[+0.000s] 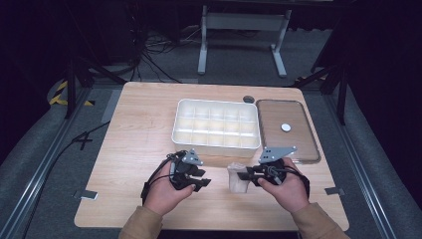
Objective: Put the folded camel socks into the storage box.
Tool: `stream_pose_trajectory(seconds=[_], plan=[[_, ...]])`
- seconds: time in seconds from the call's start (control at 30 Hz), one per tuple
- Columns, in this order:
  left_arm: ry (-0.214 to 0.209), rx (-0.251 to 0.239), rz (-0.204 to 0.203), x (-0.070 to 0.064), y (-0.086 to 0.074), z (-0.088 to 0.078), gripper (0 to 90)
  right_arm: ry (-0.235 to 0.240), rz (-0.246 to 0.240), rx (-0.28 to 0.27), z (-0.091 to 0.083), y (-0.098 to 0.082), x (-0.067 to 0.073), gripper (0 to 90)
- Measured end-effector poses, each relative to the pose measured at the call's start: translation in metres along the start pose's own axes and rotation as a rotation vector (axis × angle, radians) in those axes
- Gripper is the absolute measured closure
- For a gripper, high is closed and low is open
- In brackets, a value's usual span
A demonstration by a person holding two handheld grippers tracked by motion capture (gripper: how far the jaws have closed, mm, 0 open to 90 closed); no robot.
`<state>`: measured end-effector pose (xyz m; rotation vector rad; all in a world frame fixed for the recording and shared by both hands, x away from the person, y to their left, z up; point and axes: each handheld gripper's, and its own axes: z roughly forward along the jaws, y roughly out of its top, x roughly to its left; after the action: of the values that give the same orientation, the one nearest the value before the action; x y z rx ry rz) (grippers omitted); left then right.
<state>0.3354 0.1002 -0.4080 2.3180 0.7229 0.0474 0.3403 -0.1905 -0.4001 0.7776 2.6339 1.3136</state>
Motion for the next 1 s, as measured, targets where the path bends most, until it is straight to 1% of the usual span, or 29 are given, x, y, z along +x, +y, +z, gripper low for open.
stream_pose_trajectory(seconds=[0.07, 0.13, 0.2, 0.23, 0.33, 0.37, 0.47, 0.57, 0.63, 0.73, 0.77, 0.83, 0.87, 0.9, 0.93, 0.97, 1.0], plan=[[0.004, -0.004, -0.002, 0.001, -0.001, -0.002, 61.2, -0.014, -0.010, -0.005, -0.006, 0.006, -0.004, 77.0], [0.009, -0.002, -0.007, 0.001, -0.003, -0.004, 61.2, -0.017, -0.012, -0.009, -0.007, 0.007, -0.005, 77.0], [0.015, -0.011, -0.020, 0.002, -0.006, -0.006, 61.2, -0.025, -0.015, -0.015, -0.010, 0.010, -0.009, 77.0], [0.017, -0.008, -0.021, 0.002, -0.007, -0.008, 61.2, -0.033, -0.019, -0.018, -0.013, 0.014, -0.012, 77.0], [0.023, -0.015, -0.026, 0.003, -0.008, -0.011, 61.2, -0.042, -0.026, -0.023, -0.017, 0.018, -0.015, 76.9], [0.027, -0.020, -0.034, 0.003, -0.009, -0.011, 61.2, -0.048, -0.031, -0.025, -0.018, 0.019, -0.016, 76.9], [0.029, -0.021, -0.035, 0.005, -0.009, -0.013, 61.2, -0.073, -0.038, -0.029, -0.022, 0.024, -0.021, 76.9], [0.032, -0.024, -0.037, 0.006, -0.009, -0.014, 61.1, -0.087, -0.040, -0.030, -0.025, 0.026, -0.024, 76.8], [0.035, -0.026, -0.044, 0.008, -0.010, -0.016, 60.9, -0.105, -0.043, -0.031, -0.026, 0.028, -0.028, 76.7], [0.049, -0.012, -0.053, 0.012, -0.012, -0.019, 60.9, -0.126, -0.048, -0.030, -0.029, 0.031, -0.032, 76.7], [0.048, -0.010, -0.066, 0.012, -0.012, -0.020, 60.8, -0.133, -0.052, -0.033, -0.030, 0.032, -0.034, 76.7], [0.049, -0.005, -0.075, 0.014, -0.013, -0.021, 60.7, -0.143, -0.056, -0.031, -0.031, 0.034, -0.036, 76.6], [0.050, -0.004, -0.073, 0.015, -0.014, -0.022, 60.7, -0.148, -0.059, -0.030, -0.031, 0.034, -0.038, 76.5], [0.047, -0.004, -0.080, 0.015, -0.014, -0.022, 60.6, -0.163, -0.061, -0.031, -0.032, 0.036, -0.041, 76.4], [0.044, -0.006, -0.083, 0.016, -0.014, -0.022, 60.6, -0.163, -0.061, -0.031, -0.032, 0.036, -0.041, 76.4], [0.045, -0.006, -0.083, 0.016, -0.015, -0.024, 60.6, -0.173, -0.065, -0.037, -0.033, 0.037, -0.045, 76.4], [0.045, -0.006, -0.083, 0.016, -0.015, -0.024, 60.5, -0.173, -0.065, -0.037, -0.033, 0.037, -0.045, 76.4]])
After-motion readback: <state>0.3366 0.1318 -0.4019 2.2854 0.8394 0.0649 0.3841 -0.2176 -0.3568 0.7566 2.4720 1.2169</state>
